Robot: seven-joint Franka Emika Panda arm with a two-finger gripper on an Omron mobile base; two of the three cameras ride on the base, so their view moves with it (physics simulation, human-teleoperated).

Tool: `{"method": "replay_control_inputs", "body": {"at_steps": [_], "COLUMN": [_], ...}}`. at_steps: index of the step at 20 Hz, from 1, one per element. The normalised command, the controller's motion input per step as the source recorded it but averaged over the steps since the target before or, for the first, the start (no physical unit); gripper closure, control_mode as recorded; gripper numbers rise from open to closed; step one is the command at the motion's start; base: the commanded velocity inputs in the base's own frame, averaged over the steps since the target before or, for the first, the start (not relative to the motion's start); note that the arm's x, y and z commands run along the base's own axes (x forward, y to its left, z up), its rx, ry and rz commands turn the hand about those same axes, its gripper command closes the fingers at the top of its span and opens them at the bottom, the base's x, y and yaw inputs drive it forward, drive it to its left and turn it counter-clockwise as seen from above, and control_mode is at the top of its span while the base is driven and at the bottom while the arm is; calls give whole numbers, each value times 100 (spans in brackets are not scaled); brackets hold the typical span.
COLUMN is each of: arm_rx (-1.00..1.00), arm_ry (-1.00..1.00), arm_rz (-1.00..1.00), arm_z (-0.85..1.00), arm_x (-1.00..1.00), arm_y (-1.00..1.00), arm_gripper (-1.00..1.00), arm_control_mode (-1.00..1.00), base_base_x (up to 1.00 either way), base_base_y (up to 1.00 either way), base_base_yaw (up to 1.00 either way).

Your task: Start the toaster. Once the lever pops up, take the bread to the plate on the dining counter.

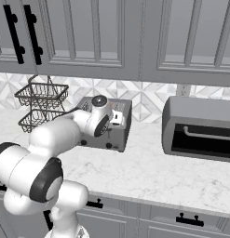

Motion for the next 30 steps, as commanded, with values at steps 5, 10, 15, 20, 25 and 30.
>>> {"method": "replay_control_inputs", "body": {"at_steps": [5,10,15,20,25,30], "arm_rx": [0,0,0,0,0,4], "arm_ry": [8,7,-1,-11,-20,-25], "arm_rz": [0,0,0,-1,-6,-16], "arm_z": [-51,-91,-100,-100,-95,70], "arm_x": [0,-4,-21,-22,-8,-80], "arm_y": [0,3,2,6,9,-4], "arm_gripper": [100,100,100,100,100,100], "arm_control_mode": [-100,-100,-100,-100,-100,-100], "base_base_x": [0,0,0,0,0,0], "base_base_y": [0,0,0,0,0,0], "base_base_yaw": [0,0,0,0,0,0]}}
